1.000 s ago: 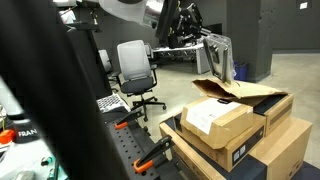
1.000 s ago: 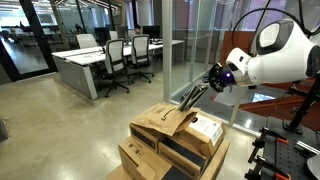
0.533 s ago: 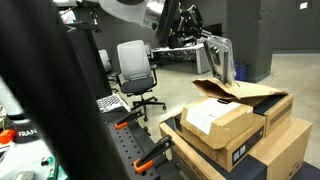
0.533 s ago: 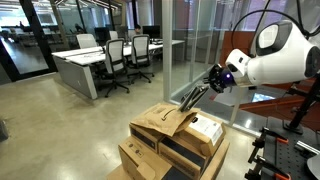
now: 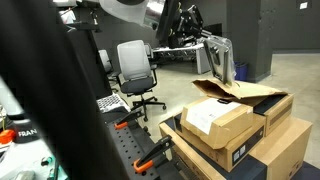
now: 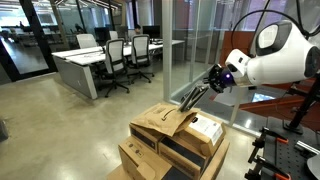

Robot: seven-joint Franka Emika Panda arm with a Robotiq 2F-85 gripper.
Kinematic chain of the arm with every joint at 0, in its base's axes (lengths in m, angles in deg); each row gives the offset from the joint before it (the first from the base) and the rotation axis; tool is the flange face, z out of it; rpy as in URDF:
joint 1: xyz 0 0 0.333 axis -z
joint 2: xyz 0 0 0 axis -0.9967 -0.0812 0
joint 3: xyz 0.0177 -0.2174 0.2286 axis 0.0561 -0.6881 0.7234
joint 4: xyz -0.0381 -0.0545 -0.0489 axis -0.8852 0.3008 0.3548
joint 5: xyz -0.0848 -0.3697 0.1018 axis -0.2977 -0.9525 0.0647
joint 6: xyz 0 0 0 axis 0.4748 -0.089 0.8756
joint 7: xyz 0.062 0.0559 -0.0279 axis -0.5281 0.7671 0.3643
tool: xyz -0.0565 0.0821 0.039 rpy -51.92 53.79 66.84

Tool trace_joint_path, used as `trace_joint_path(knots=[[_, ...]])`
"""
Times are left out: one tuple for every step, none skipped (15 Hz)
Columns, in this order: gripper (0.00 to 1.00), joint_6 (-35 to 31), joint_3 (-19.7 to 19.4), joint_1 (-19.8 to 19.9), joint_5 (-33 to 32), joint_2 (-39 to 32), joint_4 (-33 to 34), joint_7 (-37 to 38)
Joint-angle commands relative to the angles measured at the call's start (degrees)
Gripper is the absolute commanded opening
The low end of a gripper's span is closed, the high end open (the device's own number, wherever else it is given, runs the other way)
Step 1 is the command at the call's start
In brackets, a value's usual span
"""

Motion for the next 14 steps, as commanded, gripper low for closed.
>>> trace_joint_path(knots=[[0.00, -0.26, 0.12, 0.00, -0.50, -0.25, 0.51, -0.67], [0.00, -0.22, 0.15, -0.02, -0.52, -0.28, 0.51, -0.64], [0.00, -0.24, 0.16, -0.03, -0.55, -0.35, 0.53, -0.61], [0.00, -0.27, 0.18, -0.04, -0.55, -0.44, 0.55, -0.59], [0.00, -0.24, 0.23, -0.06, -0.57, -0.45, 0.53, -0.59], [0.00, -0.14, 0.30, -0.09, -0.56, -0.43, 0.47, -0.58], [0.00, -0.16, 0.34, -0.11, -0.55, -0.52, 0.51, -0.60], [0.00, -0.18, 0.40, -0.15, -0.50, -0.66, 0.60, -0.60], [0.00, -0.18, 0.46, -0.21, -0.54, -0.70, 0.60, -0.54], [0.00, -0.10, 0.56, -0.26, -0.50, -0.76, 0.60, -0.53], [0.00, -0.11, 0.64, -0.28, -0.48, -0.84, 0.64, -0.50], [0.00, -0.09, 0.72, -0.30, -0.45, -0.93, 0.69, -0.49], [0.00, -0.04, 0.81, -0.31, -0.42, -1.01, 0.72, -0.47], [0.00, -0.02, 0.89, -0.31, -0.38, -1.13, 0.78, -0.47]])
